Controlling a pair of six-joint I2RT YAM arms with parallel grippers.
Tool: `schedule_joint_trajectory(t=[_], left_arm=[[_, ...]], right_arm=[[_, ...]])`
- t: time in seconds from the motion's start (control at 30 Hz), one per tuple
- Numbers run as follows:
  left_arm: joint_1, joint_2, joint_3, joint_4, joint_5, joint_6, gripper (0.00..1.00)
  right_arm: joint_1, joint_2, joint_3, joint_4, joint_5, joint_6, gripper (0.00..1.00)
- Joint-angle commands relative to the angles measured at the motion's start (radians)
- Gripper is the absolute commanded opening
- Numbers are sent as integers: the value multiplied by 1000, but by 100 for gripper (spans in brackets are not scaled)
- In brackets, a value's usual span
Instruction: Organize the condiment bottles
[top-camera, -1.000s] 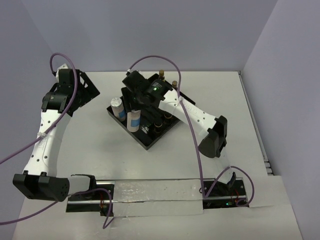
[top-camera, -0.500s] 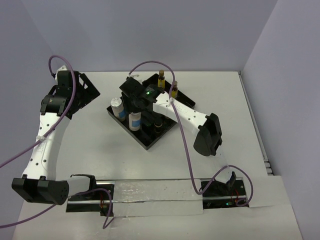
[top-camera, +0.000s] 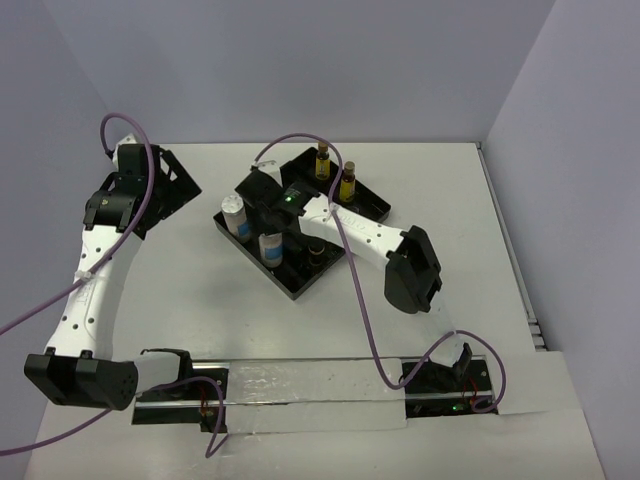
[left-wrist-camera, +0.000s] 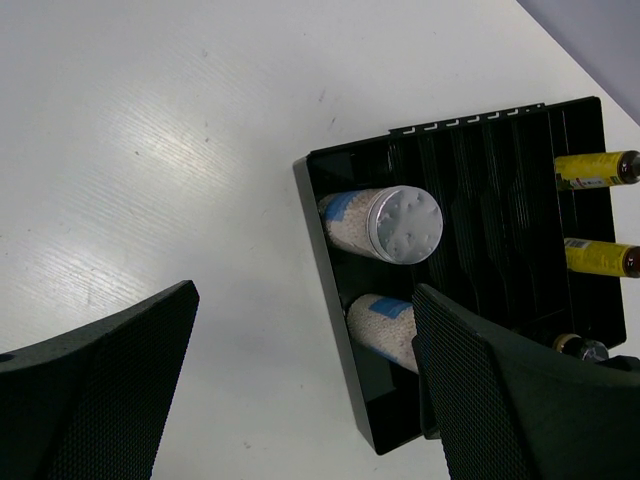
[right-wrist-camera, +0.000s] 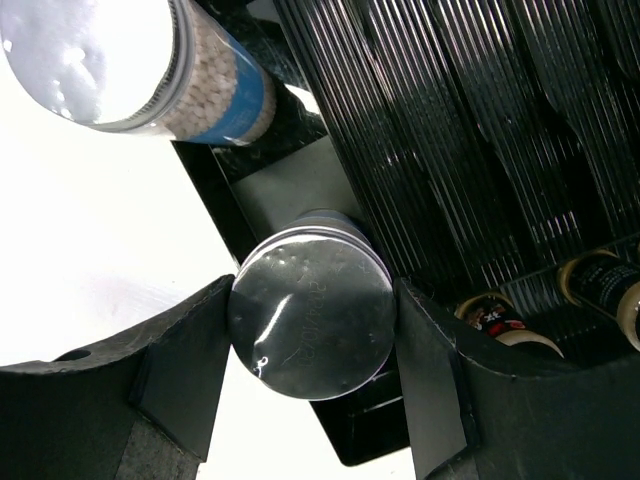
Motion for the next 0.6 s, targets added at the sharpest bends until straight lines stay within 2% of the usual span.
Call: schedule_joint_trajectory(t=[0.0,0.07,0.2,0.43,0.57], left_arm=[[7,-15,18,24,-25,4,96],[7,-19,17,24,-30,6,96],[7,-20,20,13,-46,12,96],[7,-26,34,4,-72,11,96],[7,-27,41,1,-83,12,96]], right_arm=[[15,-30,-24,75,20,1,53],[21,-43,-43,85,18,-2,74],[22,-68,-9,53,26,-5,97],[21,-222,41,28,95,-26,100],[14,-348,-30,53,190,-26,100]])
